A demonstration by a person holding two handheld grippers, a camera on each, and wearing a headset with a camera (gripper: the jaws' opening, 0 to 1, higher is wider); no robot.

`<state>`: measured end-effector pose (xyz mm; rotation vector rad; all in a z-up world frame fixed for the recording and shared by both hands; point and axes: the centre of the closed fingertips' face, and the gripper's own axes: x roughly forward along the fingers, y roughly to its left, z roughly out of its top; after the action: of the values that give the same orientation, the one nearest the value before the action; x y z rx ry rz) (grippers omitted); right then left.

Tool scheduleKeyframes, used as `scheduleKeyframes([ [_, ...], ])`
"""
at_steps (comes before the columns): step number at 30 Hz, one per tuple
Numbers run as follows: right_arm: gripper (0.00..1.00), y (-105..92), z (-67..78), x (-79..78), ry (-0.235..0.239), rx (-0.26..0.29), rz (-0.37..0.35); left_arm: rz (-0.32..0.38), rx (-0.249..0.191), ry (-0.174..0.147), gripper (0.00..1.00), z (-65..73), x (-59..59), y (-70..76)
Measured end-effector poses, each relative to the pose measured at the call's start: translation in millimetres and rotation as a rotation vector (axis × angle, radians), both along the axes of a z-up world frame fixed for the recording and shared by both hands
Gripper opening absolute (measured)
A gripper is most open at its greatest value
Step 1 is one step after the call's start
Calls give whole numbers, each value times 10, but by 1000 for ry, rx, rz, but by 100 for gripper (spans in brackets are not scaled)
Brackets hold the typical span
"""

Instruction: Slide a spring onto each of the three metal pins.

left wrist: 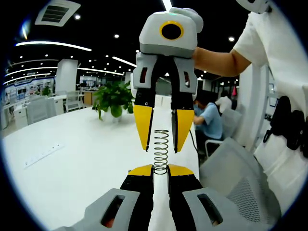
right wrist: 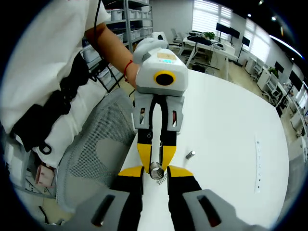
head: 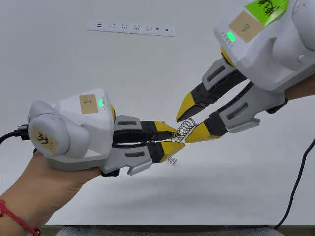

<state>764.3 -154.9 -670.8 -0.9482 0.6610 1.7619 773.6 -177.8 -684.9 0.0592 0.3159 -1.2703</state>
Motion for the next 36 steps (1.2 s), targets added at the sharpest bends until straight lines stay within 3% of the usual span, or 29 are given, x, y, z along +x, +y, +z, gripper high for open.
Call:
scheduleKeyframes([
  [12,13,5,-25,37,-4,-38,51,5,-13,-1,10,6,11,28],
  [36,12,68,-46,51,-3,-52,39,15,-6,-8,12,-16,-1,68],
])
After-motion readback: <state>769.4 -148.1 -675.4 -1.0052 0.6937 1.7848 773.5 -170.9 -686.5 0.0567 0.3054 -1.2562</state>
